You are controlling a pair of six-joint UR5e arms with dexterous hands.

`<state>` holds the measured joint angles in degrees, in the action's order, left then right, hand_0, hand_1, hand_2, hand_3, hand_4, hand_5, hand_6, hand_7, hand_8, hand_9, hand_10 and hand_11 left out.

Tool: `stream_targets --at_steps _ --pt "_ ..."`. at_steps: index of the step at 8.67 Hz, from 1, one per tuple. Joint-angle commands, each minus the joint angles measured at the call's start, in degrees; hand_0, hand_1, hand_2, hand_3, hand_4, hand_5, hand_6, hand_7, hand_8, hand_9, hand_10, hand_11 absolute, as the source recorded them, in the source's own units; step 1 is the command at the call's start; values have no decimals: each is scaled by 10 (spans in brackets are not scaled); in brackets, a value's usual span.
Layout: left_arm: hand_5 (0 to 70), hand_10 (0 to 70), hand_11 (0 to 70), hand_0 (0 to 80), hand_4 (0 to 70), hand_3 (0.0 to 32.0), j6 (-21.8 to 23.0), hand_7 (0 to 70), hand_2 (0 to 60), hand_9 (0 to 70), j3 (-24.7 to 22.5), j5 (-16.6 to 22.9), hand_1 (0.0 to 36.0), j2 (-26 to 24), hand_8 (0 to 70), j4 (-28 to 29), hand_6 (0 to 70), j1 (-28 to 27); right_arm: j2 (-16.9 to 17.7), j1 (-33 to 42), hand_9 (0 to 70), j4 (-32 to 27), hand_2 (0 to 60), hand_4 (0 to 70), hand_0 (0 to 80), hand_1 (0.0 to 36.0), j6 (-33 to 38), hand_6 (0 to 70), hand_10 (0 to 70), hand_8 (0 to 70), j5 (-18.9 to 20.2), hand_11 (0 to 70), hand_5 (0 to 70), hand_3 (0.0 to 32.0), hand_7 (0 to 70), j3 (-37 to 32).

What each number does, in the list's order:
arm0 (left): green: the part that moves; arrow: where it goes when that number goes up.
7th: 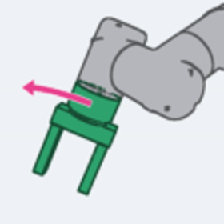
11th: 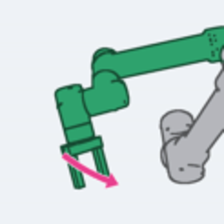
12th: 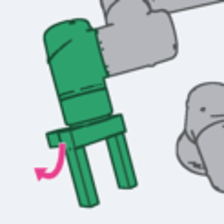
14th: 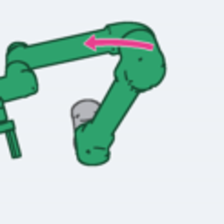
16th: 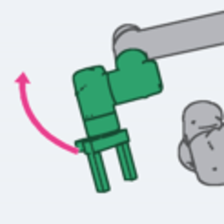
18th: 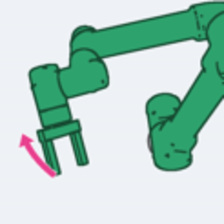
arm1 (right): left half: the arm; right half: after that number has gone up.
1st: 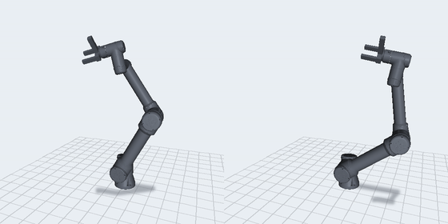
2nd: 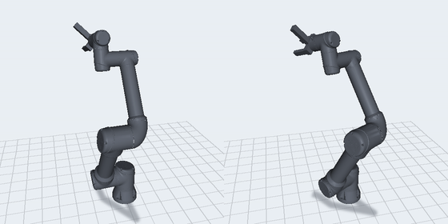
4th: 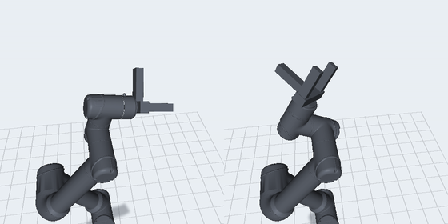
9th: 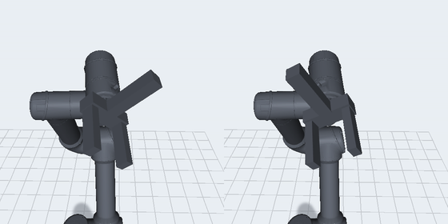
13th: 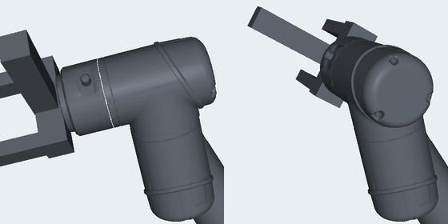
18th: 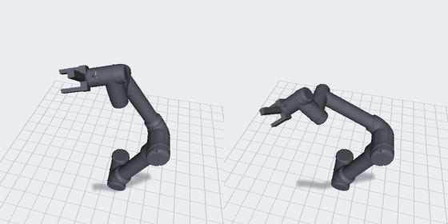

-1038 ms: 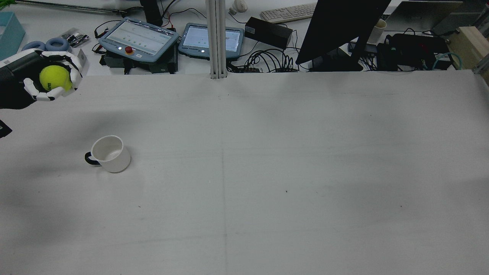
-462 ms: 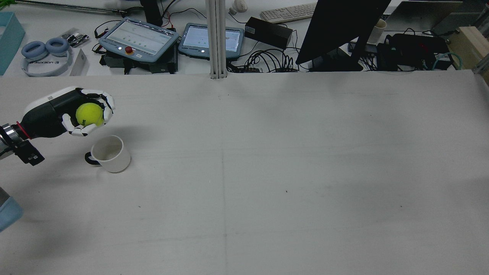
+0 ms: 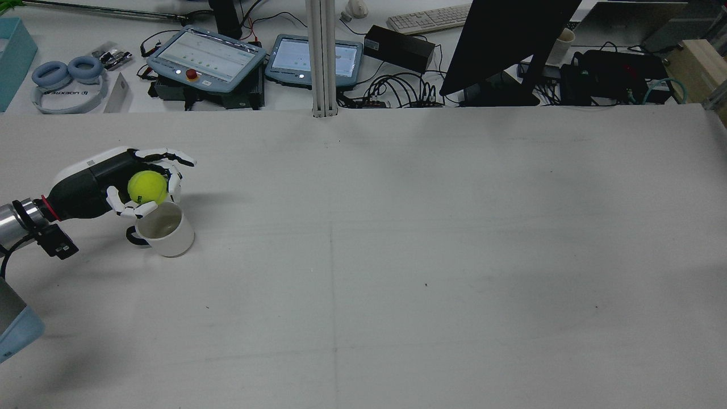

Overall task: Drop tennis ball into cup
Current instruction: 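Open the left hand fingers to drop the ball into the mug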

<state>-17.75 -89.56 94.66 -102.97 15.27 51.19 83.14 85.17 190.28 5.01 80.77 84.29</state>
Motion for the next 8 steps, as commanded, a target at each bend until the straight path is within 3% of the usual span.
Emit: stream_targets --at_steps 1,2,4,7,8 --pt "224 290 449 800 224 0 -7 340 600 267 23 -20 360 0 260 11 527 -16 0 0 0 0 0 0 0 0 0 0 0 0 0 0 0 0 0 0" --pt "220 279 434 755 210 0 -7 321 583 258 28 -27 360 1 258 13 542 -18 0 0 0 0 0 0 0 0 0 0 0 0 0 0 0 0 0 0" --pt "180 274 425 640 195 0 0 332 559 257 31 -27 360 1 221 15 369 -18 0 0 0 0 0 0 0 0 0 0 0 0 0 0 0 0 0 0" --pt "181 271 418 596 201 0 5 315 598 248 30 -25 350 1 228 13 426 -17 0 0 0 0 0 0 0 0 0 0 0 0 0 0 0 0 0 0" --pt "179 272 419 595 215 0 6 324 547 252 30 -24 337 1 228 12 426 -17 0 0 0 0 0 0 0 0 0 0 0 0 0 0 0 0 0 0"
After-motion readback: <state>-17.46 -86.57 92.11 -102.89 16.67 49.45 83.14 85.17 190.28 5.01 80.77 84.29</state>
